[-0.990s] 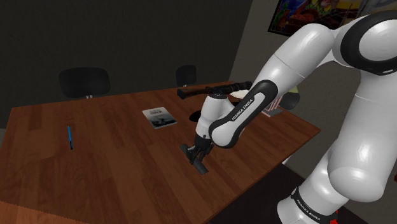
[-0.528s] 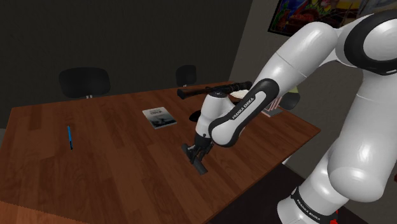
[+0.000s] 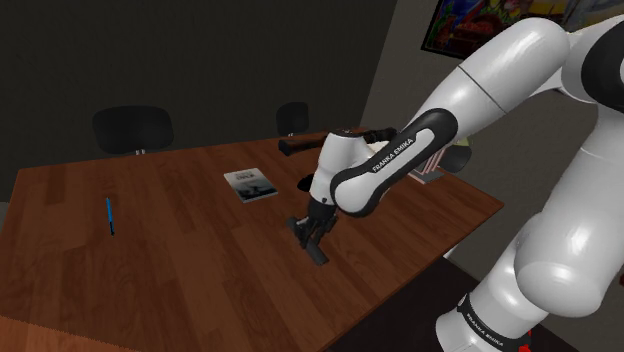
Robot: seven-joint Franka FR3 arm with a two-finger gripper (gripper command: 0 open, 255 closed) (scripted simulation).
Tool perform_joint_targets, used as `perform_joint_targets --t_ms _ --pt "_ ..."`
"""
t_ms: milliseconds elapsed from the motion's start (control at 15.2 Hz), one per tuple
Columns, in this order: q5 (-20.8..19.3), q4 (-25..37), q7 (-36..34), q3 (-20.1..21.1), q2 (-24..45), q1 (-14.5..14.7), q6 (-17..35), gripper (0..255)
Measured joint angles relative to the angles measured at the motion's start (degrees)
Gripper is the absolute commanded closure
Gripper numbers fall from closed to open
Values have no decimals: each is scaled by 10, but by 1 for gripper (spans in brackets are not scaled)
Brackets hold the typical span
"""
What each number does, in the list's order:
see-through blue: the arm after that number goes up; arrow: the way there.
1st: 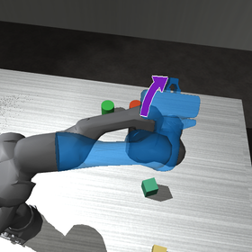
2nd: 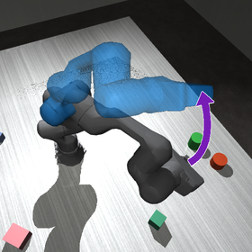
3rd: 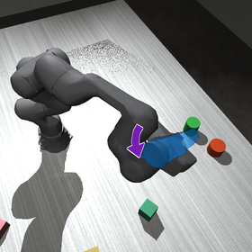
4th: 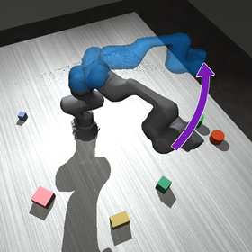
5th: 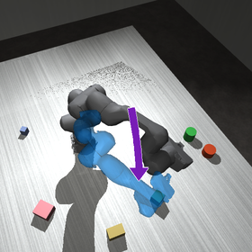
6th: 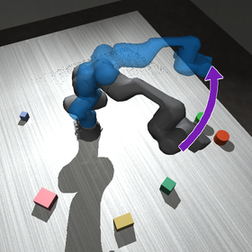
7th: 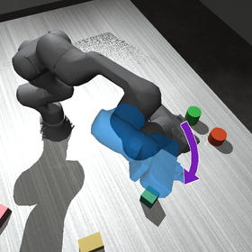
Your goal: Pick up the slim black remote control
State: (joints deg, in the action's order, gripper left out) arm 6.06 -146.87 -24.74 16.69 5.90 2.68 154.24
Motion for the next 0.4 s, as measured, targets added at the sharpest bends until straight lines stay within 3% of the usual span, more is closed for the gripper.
perform_joint_targets --t_ms 396 --pt "17 4 11 3 -47 -3 -50 255"
